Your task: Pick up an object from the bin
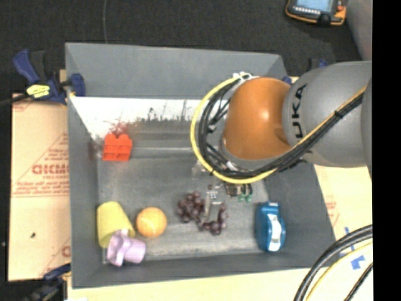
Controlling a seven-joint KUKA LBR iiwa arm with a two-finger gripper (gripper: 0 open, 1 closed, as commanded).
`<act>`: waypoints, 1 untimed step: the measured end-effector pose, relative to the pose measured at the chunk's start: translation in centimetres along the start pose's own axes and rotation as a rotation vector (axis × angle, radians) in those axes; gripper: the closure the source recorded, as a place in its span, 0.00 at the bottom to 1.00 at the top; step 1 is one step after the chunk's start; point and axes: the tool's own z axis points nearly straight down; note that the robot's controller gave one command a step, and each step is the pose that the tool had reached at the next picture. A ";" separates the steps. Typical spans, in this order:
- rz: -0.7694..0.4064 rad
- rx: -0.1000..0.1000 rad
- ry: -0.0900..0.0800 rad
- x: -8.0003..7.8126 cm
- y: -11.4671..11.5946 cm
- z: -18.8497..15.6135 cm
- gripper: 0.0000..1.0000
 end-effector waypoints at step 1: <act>0.000 0.000 0.000 0.0 0.0 0.0 0.00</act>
Offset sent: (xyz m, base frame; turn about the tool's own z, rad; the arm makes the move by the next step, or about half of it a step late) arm 0.0078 0.0190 -0.0406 0.0332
